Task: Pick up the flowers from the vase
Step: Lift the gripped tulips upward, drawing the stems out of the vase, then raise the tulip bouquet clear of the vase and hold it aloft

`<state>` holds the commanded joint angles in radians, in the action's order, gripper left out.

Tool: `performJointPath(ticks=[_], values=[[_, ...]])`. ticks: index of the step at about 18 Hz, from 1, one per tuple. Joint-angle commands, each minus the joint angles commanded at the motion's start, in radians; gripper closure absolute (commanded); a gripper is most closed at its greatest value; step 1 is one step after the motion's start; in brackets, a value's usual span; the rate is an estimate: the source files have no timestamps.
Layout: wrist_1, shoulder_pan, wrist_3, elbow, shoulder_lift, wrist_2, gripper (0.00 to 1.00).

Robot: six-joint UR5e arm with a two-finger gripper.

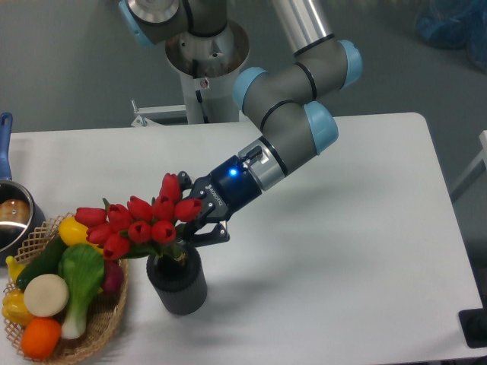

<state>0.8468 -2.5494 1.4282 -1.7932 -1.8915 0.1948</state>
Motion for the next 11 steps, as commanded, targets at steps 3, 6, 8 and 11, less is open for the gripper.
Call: performJointPath(ticks=[3, 6, 8, 11], values=[[0.0, -0.005, -0.048, 0.011, 0.017, 0.0, 0.66], [0.0, -0.009, -0.055, 0.015, 0.029, -0.002, 0.66], [0.0, -0.009, -0.058, 0.015, 0.035, -0.03, 0.66], [0.0, -0.009, -0.075, 0.026, 0.054, -0.066, 0.67]])
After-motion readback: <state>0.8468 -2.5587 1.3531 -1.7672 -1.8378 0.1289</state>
